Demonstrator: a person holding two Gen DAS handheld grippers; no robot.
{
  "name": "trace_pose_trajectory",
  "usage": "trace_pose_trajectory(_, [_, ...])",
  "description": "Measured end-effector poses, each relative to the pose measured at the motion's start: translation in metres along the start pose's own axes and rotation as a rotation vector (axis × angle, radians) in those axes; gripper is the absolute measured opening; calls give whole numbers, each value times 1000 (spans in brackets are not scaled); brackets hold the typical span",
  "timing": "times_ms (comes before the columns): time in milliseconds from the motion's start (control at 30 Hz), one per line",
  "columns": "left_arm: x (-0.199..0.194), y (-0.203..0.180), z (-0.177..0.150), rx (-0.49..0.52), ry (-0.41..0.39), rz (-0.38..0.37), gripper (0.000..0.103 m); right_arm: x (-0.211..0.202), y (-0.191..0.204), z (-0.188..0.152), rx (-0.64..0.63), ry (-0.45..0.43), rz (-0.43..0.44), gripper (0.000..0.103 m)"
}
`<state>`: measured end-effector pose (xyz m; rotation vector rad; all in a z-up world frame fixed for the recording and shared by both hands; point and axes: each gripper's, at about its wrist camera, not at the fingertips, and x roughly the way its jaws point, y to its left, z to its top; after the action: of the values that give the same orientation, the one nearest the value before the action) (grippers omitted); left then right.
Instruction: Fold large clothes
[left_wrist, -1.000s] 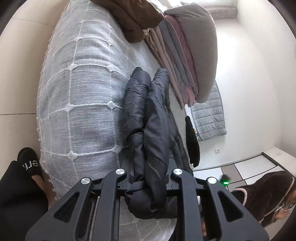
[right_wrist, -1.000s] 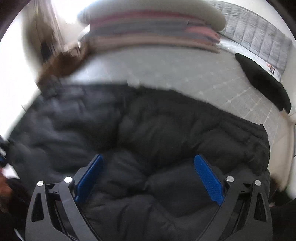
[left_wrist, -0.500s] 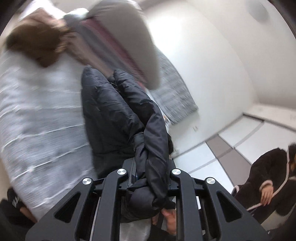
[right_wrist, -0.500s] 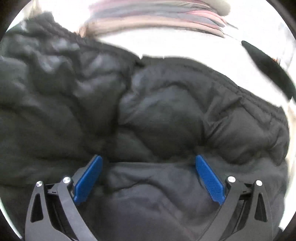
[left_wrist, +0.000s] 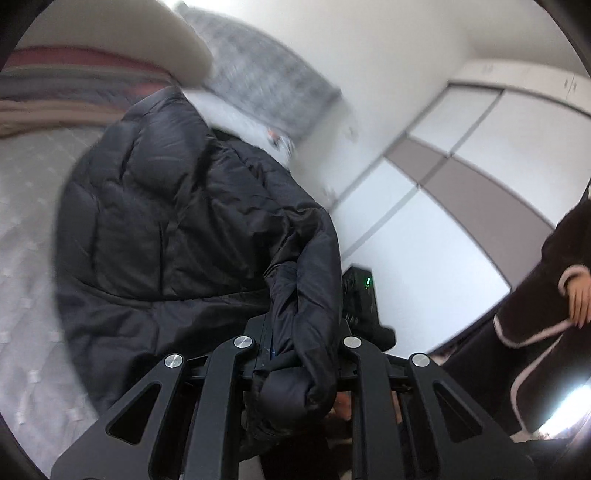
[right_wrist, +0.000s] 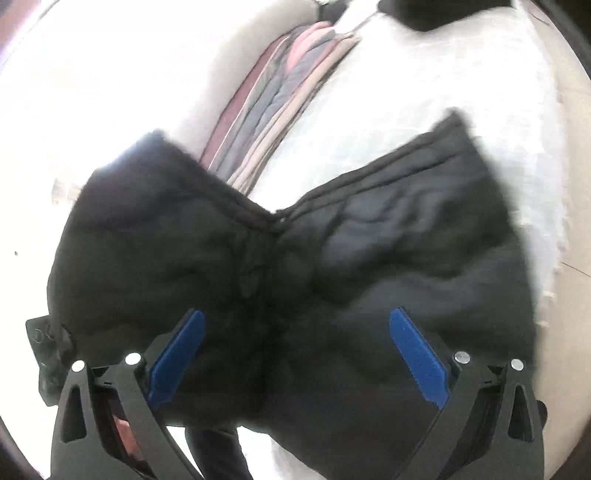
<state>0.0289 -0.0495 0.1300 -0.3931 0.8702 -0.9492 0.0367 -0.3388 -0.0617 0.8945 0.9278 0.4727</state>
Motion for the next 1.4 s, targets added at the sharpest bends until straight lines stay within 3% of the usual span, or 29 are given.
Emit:
trace_pose_trajectory(200, [112,-2,-24,3,211,14,14,-18,-45,-3,100,9,69,97])
trace_pose_trajectory(367, [158,1,-40,-1,310,59,19,-26,-79,3,182,17,106,98])
trace_pose_trajectory(433, [168,-6,-43,23,352,88,33,-31,-87,3,209,16,132,97])
trace_pose_trajectory(500, [179,-14,-44,43,367,108,56,-40,-93,2,227,-2,133,97])
trace_pose_trajectory(567, [184,-26,-56,97,387,137,69,-54,-98,4,243,-44,146,98])
trace_pose_trajectory(633, [189,-33,-59,143,400,159,74,-71,-95,4,234,-96,172,98])
trace_pose_trajectory(733, [178,-42,-58,170,377,137,74,-89,-74,17,170,-146,250,98])
trace_pose_trajectory(833, [138,-50,-47,150,306,82,74,-102,-36,25,73,-147,328,98])
trace_pose_trajectory(967, [88,-53,-36,167,237,95,74,-82,28,29,-60,-33,384,98])
trace_pose_trajectory(1100, [38,-36,-24,112,119,143,74,-32,84,28,-154,152,431,98])
trace_pose_trajectory(1167, [11,-9,-19,36,44,187,74,-9,95,20,-172,235,396,98])
trace_pose_trajectory(1233, [-1,27,-12,-69,-4,231,74,8,95,6,-194,302,258,97])
trace_pose_trajectory(1333, [-6,65,-13,-177,-15,250,74,10,64,-13,-205,298,41,97])
trace_pose_trajectory(1400, [-1,79,-21,-217,8,224,74,8,29,-31,-141,302,41,97])
